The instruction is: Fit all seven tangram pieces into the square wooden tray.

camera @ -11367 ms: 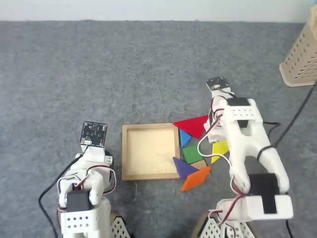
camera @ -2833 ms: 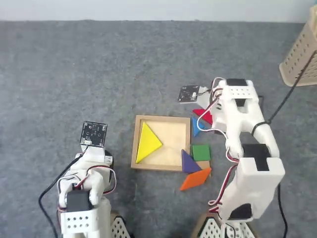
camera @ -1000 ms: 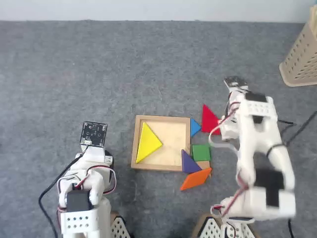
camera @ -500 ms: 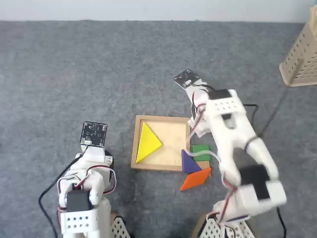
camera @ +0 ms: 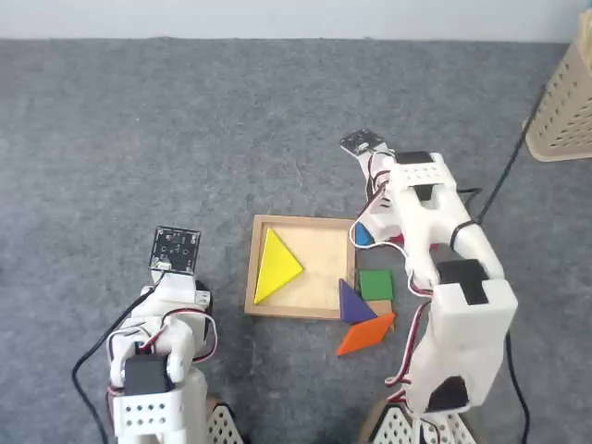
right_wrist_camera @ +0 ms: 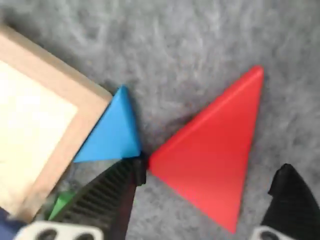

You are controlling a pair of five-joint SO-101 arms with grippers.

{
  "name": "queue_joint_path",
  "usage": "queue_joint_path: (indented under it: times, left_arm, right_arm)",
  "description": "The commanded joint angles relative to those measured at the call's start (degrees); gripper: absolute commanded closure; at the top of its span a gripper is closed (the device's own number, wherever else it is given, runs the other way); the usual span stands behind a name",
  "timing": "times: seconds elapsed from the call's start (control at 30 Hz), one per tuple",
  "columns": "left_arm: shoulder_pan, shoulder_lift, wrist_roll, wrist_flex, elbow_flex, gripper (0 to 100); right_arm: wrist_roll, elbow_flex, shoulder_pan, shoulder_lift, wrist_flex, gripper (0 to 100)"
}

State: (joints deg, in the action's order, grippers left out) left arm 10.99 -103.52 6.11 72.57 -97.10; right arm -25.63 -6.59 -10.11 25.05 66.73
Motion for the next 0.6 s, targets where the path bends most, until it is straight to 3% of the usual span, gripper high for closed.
queue_joint_path:
  times: [0.0,0.17,0.4,0.57]
  left_arm:
    - [-0.1,-1.2,-0.4,0.0,0.5,93]
    - [-0.1,-1.2,-0.4,0.0,0.5,93]
    - [-0.1,-1.2,-0.4,0.0,0.5,93]
    - [-0.1,-1.2,-0.4,0.0,0.5,93]
  right_arm:
    - [3.3,3.5,4.1,0.2,0.7,61.5]
    - [8.9,7.6,7.7,0.4,4.1,61.5]
    - [8.9,7.9,5.8,-2.1,5.9,61.5]
    - [1.4,7.8,5.0,-7.0,5.9,61.5]
